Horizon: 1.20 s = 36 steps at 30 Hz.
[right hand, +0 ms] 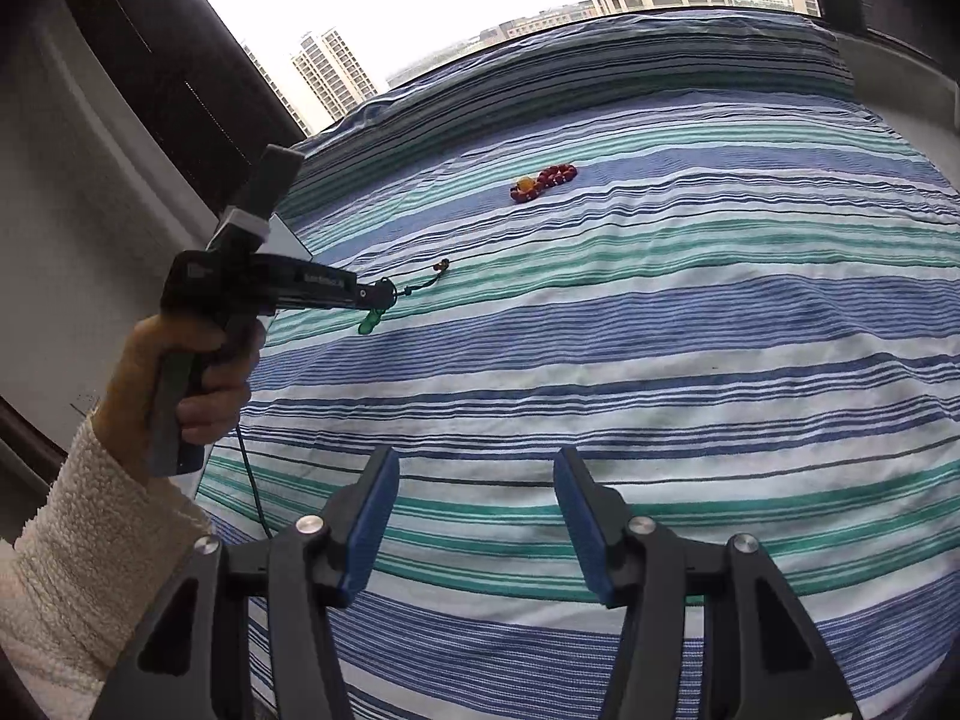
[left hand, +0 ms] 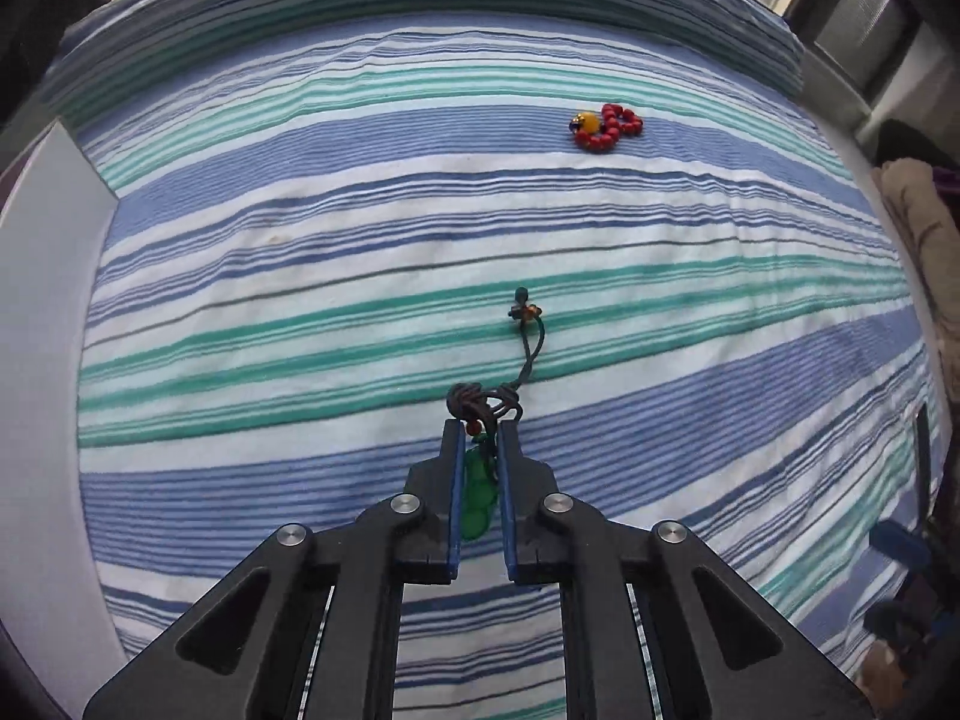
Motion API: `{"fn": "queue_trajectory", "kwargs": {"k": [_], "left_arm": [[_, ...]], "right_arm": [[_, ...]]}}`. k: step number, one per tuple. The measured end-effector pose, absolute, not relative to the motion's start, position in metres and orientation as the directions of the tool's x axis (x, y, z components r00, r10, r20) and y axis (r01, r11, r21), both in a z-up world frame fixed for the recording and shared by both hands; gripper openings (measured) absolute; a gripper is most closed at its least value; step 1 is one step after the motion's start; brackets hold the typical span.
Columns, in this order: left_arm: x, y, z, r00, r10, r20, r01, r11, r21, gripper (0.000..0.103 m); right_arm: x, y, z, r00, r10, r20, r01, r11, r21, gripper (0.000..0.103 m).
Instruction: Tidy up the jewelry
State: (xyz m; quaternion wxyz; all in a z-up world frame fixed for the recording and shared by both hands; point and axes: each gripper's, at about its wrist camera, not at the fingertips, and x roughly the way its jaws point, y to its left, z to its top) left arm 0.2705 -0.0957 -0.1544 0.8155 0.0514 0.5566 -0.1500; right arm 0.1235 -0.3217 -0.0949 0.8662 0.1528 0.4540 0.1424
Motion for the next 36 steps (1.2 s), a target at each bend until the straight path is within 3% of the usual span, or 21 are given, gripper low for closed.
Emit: {"fn": "queue_trajectory", "kwargs": {"k": [3,11,21,22,24,28,36], "left_arm": [[0.249,-0.072,-0.157,0.349,-0.18,-0.92,0.281,0.956,-0.081,0.008],[0.21,-0.033,-0.153,0.409,-0.152,-0.9,0.237,0.97,-0.056,0.008],[0.193,-0.003,-0.159,0.408,-0.174,-0.897,0.202,0.975,-0.097,0.008],[0.192,-0.002,-0.16,0.405,-0.174,-0.897,0.2,0.975,-0.099,0.008],[0.19,0.001,-0.162,0.404,-0.175,-0.898,0.199,0.975,-0.1,0.009],[0.183,0.006,-0.162,0.404,-0.172,-0.898,0.195,0.976,-0.099,0.009],[0.171,0.005,-0.168,0.395,-0.165,-0.904,0.202,0.975,-0.09,0.009]], "right_arm": [[0.177,-0.329,-0.093,0.476,0.431,-0.767,-0.109,0.894,0.435,0.055],[0.359,-0.345,-0.12,0.423,0.377,-0.824,0.057,0.897,0.439,0.056],[0.465,-0.29,-0.158,0.427,0.185,-0.885,0.233,0.923,0.305,0.055],[0.469,-0.283,-0.157,0.421,0.138,-0.896,0.229,0.94,0.253,0.054],[0.468,-0.265,-0.157,0.394,0.022,-0.919,0.196,0.975,0.107,0.026],[0.448,-0.244,-0.156,0.376,0.005,-0.927,0.08,0.996,0.038,0.026],[0.329,-0.247,-0.149,0.266,0.226,-0.937,-0.093,0.974,0.208,0.026]]}}
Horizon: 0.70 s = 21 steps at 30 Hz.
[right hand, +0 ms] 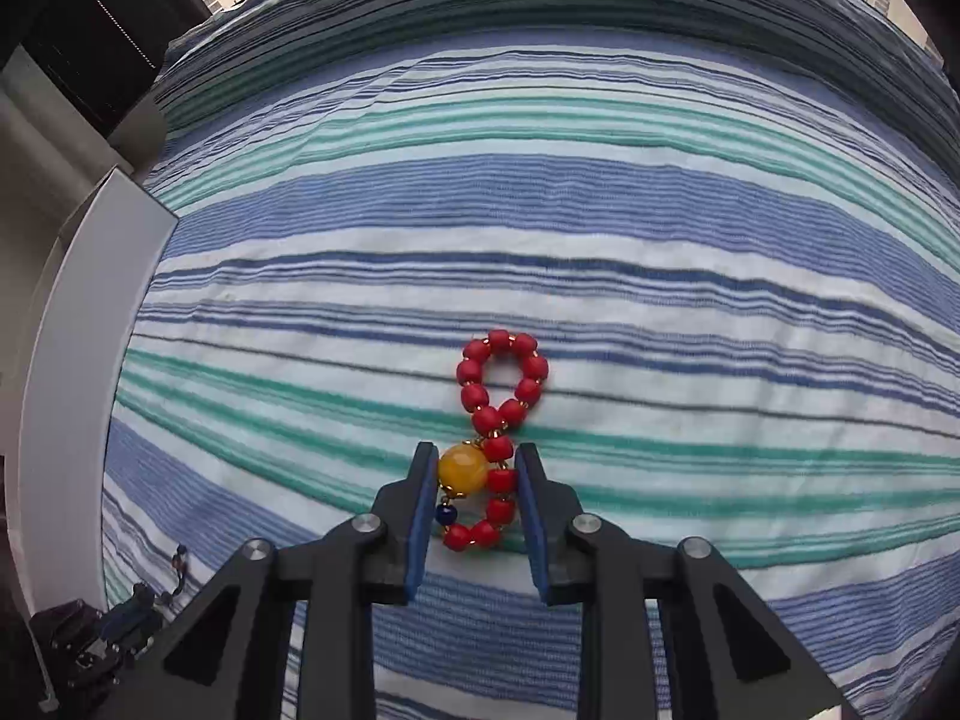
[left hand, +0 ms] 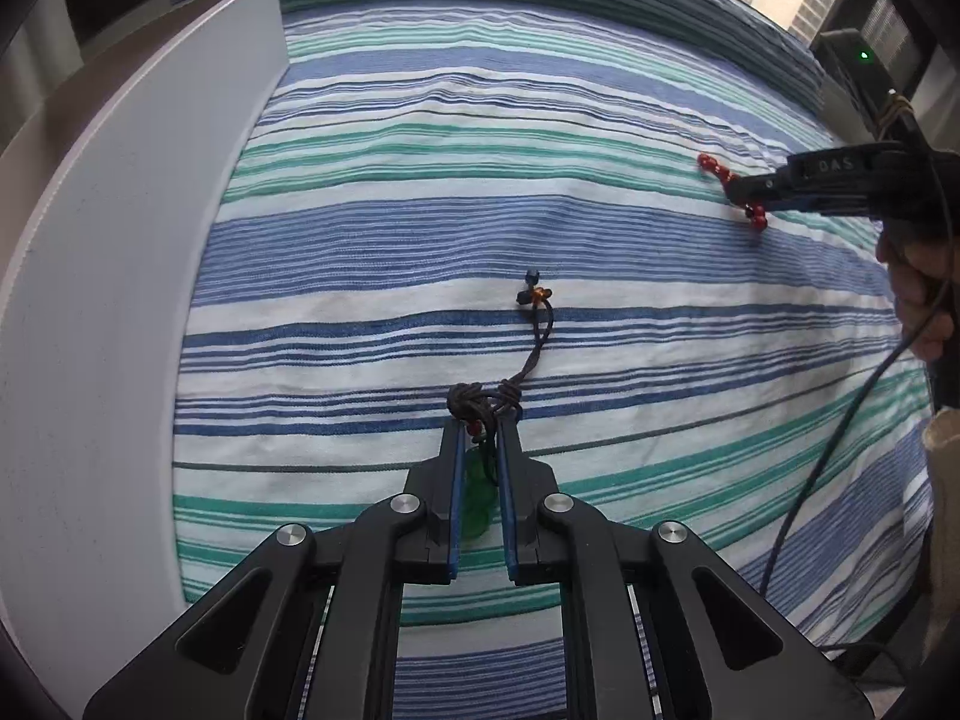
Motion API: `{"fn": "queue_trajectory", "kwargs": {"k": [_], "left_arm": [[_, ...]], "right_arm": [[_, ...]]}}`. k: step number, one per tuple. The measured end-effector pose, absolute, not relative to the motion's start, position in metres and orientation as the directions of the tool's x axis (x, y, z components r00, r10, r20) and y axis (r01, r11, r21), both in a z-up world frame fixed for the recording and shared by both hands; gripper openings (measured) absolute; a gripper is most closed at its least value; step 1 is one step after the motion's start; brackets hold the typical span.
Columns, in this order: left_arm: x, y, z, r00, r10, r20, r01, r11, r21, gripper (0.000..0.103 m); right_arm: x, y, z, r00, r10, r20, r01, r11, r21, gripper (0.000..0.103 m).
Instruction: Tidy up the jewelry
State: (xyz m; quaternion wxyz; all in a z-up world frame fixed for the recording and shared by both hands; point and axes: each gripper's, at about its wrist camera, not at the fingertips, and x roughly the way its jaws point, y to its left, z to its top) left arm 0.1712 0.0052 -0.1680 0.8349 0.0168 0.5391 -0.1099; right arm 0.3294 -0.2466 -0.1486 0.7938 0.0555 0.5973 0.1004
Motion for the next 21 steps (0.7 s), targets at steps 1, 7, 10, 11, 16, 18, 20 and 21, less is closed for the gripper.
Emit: {"fn": "queue_trajectory", "kwargs": {"k": [1,7,10,11,16,18,20,21], "left_arm": [[0.169,0.005,-0.169,0.392,-0.164,-0.905,0.203,0.975,-0.089,0.009],[0.155,0.0,-0.171,0.4,-0.141,-0.906,0.217,0.975,-0.056,0.021],[0.149,0.005,-0.169,0.403,-0.152,-0.902,0.217,0.974,-0.067,0.044],[0.148,0.007,-0.168,0.405,-0.155,-0.901,0.216,0.974,-0.071,0.045],[0.142,0.017,-0.164,0.41,-0.163,-0.898,0.208,0.975,-0.082,0.054],[0.141,0.021,-0.162,0.418,-0.158,-0.895,0.198,0.977,-0.08,0.059],[0.139,0.024,-0.159,0.428,-0.142,-0.892,0.192,0.979,-0.063,0.06],[0.138,0.025,-0.158,0.432,-0.138,-0.891,0.192,0.98,-0.059,0.062]], "right_arm": [[0.31,-0.25,-0.149,0.249,0.251,-0.935,-0.098,0.967,0.234,0.026],[0.223,-0.28,-0.14,0.244,0.364,-0.899,-0.046,0.93,0.364,0.035],[0.2,-0.298,-0.13,0.305,0.415,-0.857,0.003,0.899,0.437,0.044],[0.194,-0.303,-0.126,0.329,0.393,-0.859,0.015,0.907,0.421,0.044],[0.181,-0.302,-0.122,0.366,0.33,-0.87,-0.009,0.936,0.351,0.044],[0.182,-0.296,-0.127,0.363,0.337,-0.869,-0.015,0.934,0.356,0.044],[0.181,-0.294,-0.124,0.382,0.322,-0.866,-0.021,0.94,0.34,0.044],[0.18,-0.293,-0.122,0.395,0.309,-0.865,-0.026,0.945,0.326,0.044]]}}
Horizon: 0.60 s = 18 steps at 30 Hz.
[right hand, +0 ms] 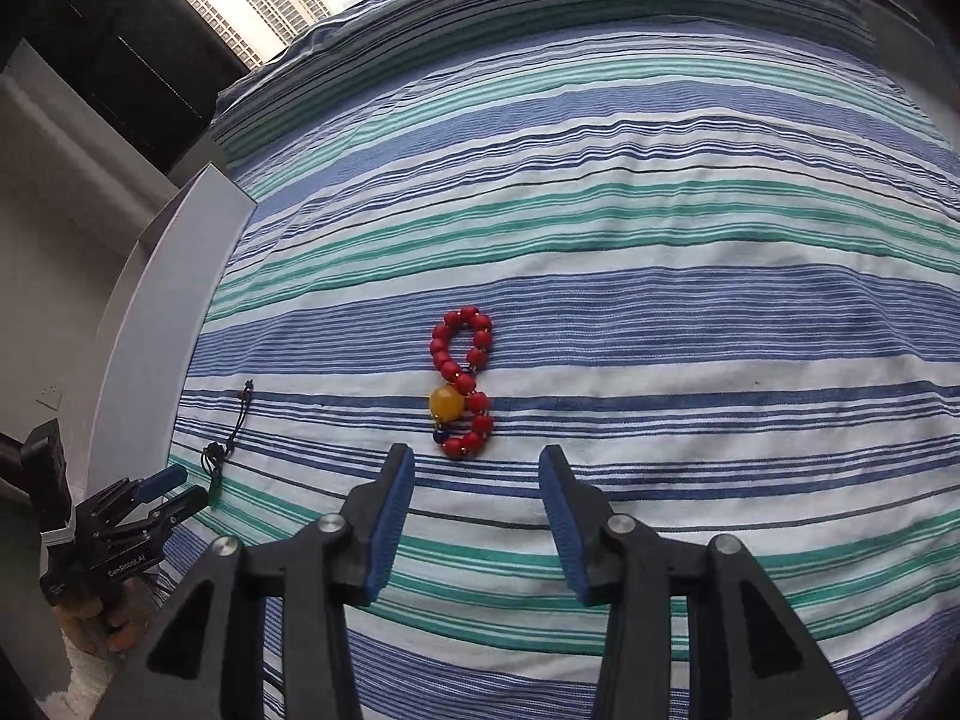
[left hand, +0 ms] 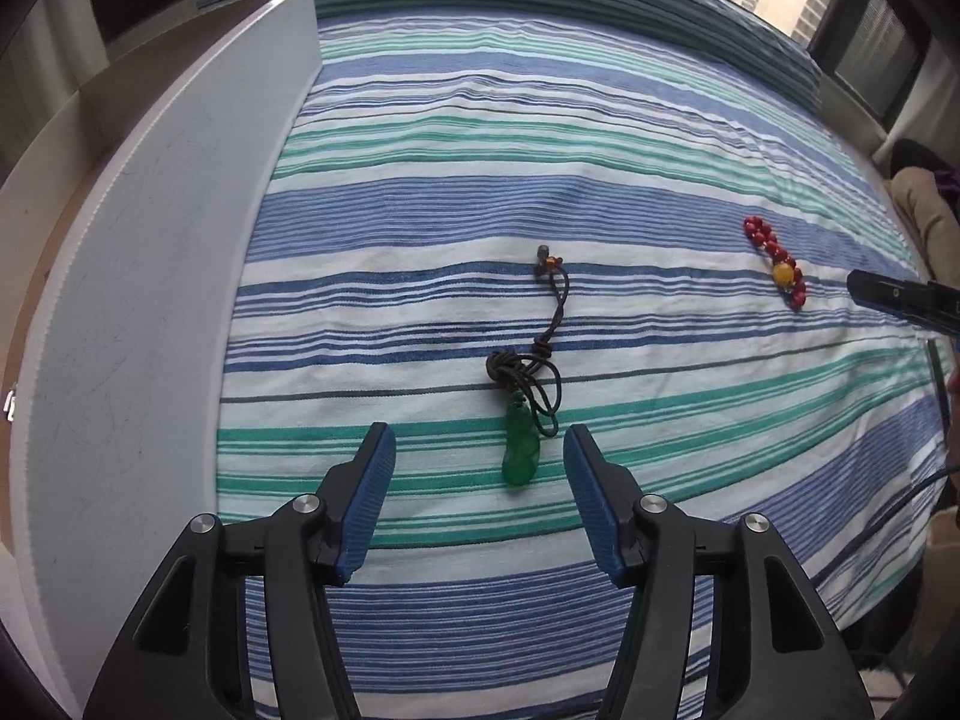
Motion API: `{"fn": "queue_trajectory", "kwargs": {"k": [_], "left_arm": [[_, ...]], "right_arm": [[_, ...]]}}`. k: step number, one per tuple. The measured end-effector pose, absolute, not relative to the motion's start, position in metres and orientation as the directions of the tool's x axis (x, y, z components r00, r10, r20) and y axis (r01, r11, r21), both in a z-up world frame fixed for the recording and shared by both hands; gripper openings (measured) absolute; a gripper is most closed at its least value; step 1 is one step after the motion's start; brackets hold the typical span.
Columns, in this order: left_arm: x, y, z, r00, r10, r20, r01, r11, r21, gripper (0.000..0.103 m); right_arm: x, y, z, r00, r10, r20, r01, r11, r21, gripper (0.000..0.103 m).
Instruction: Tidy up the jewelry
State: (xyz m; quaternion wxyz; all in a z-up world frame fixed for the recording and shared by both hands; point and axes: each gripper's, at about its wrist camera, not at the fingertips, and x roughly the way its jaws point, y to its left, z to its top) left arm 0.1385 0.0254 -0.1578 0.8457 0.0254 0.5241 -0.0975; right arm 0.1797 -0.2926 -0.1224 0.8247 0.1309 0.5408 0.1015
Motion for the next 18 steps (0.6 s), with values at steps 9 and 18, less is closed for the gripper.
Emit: {"fn": "queue_trajectory", "kwargs": {"k": [9,18], "left_arm": [[0.145,0.012,-0.161,0.439,-0.146,-0.887,0.228,0.973,-0.048,0.076],[0.17,-0.014,-0.176,0.453,-0.088,-0.887,0.226,0.974,0.018,0.043]], "right_arm": [[0.167,-0.283,-0.119,0.429,0.266,-0.863,-0.039,0.96,0.276,0.044],[0.18,-0.284,-0.115,0.432,0.228,-0.873,-0.042,0.972,0.233,0.045]]}}
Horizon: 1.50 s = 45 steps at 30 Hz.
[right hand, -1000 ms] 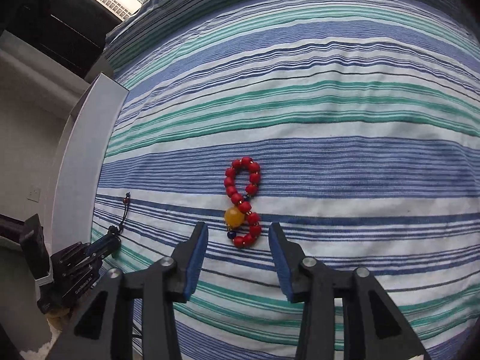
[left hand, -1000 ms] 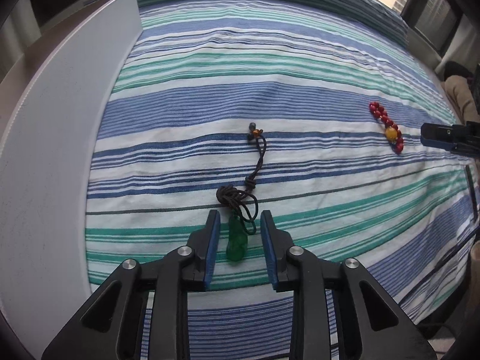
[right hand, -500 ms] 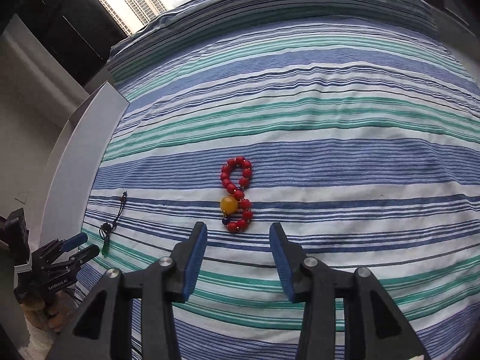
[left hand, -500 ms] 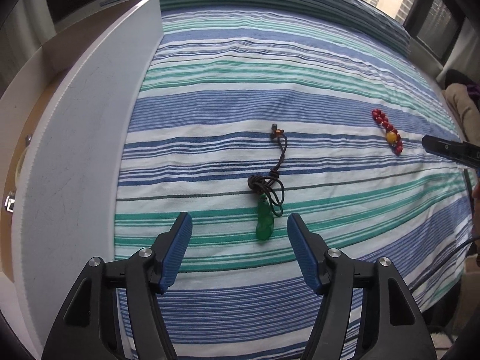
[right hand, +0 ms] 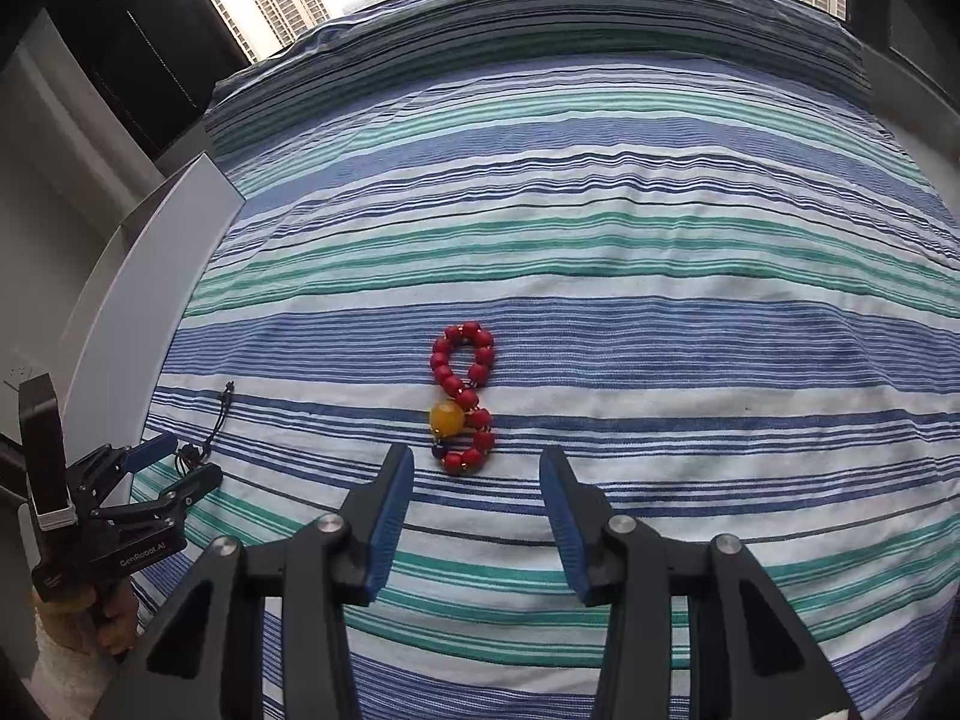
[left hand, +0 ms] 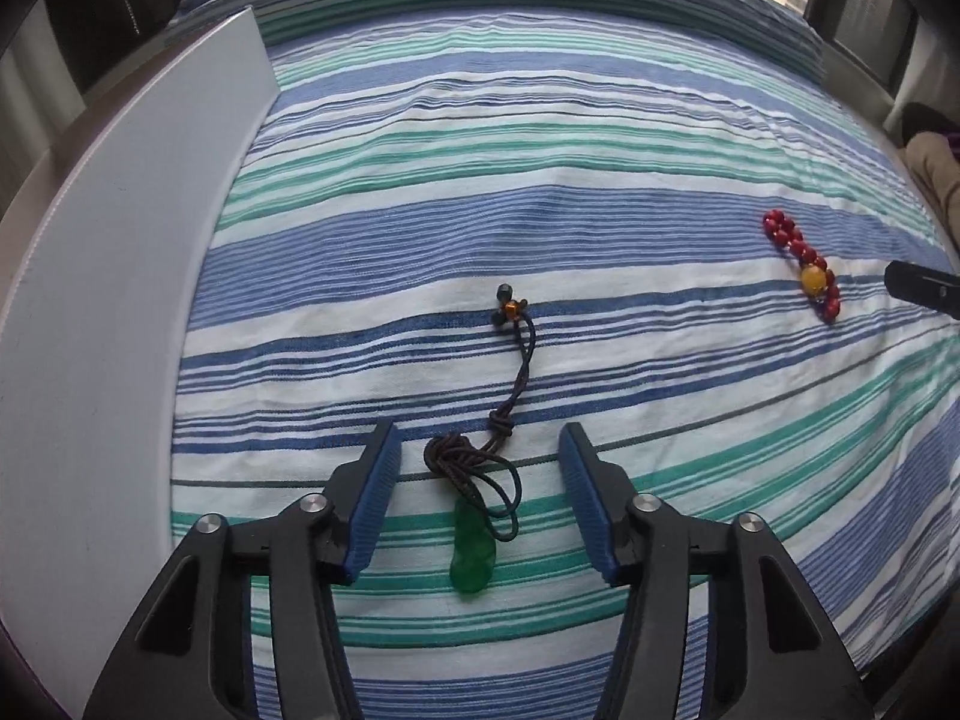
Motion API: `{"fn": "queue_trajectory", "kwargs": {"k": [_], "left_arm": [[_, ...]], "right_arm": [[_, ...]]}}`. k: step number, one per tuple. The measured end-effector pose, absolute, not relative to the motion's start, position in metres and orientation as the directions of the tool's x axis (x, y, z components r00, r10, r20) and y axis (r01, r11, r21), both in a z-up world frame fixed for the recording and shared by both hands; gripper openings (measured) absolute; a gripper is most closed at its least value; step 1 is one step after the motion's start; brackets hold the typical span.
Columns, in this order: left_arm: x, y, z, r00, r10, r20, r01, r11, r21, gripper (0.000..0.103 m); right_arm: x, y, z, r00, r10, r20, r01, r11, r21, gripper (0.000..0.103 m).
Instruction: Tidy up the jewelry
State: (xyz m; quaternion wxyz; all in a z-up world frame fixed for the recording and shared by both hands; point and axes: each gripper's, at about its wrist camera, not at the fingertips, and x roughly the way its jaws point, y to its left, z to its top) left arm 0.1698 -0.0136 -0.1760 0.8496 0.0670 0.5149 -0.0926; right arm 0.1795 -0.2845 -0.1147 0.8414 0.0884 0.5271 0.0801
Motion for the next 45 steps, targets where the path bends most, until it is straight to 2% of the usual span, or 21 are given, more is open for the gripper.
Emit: {"fn": "queue_trajectory", "kwargs": {"k": [1,2,8,12,20,21,22,23,24,29,38,45], "left_arm": [[0.17,-0.014,-0.175,0.453,-0.086,-0.887,0.229,0.973,0.023,0.021],[0.17,-0.015,-0.174,0.451,-0.088,-0.888,0.236,0.971,0.024,0.01],[0.17,0.0,-0.168,0.403,-0.189,-0.896,0.22,0.97,-0.105,0.01],[0.165,0.004,-0.161,0.402,-0.22,-0.889,0.209,0.967,-0.145,0.01],[0.154,0.005,-0.144,0.416,-0.234,-0.879,0.208,0.965,-0.159,0.009],[0.153,0.006,-0.142,0.416,-0.238,-0.878,0.208,0.964,-0.163,0.01],[0.151,0.006,-0.139,0.415,-0.244,-0.877,0.208,0.963,-0.17,0.009],[0.15,0.007,-0.136,0.414,-0.252,-0.875,0.208,0.962,-0.178,0.01],[0.146,0.008,-0.132,0.413,-0.261,-0.872,0.208,0.96,-0.188,0.01],[0.133,0.02,-0.101,0.429,-0.312,-0.848,0.204,0.948,-0.245,0.009],[0.107,0.073,-0.025,0.487,-0.345,-0.802,0.151,0.938,-0.311,0.01],[0.098,0.159,0.04,0.598,-0.244,-0.764,0.037,0.96,-0.277,0.01]], "right_arm": [[0.181,-0.285,-0.114,0.433,0.23,-0.872,-0.043,0.971,0.234,0.045],[0.182,-0.286,-0.113,0.434,0.229,-0.871,-0.042,0.971,0.234,0.045],[0.202,-0.294,-0.115,0.39,0.226,-0.892,-0.02,0.971,0.237,0.045],[0.228,-0.286,-0.128,0.311,0.256,-0.915,-0.026,0.965,0.261,0.045],[0.249,-0.239,-0.153,0.244,0.108,-0.964,-0.141,0.987,0.075,0.044],[0.247,-0.237,-0.153,0.249,0.094,-0.964,-0.151,0.987,0.057,0.029],[0.245,-0.235,-0.153,0.253,0.065,-0.965,-0.165,0.986,0.023,0.02],[0.243,-0.234,-0.152,0.253,0.057,-0.966,-0.173,0.985,0.013,0.013],[0.241,-0.235,-0.151,0.249,0.075,-0.966,-0.171,0.985,0.033,0.011],[0.225,-0.245,-0.114,0.323,0.146,-0.935,-0.17,0.981,0.094,0.01],[0.202,-0.206,-0.027,0.443,0.278,-0.852,-0.3,0.942,0.152,0.01],[0.199,-0.133,0.027,0.455,0.423,-0.784,-0.452,0.868,0.206,0.01]]}}
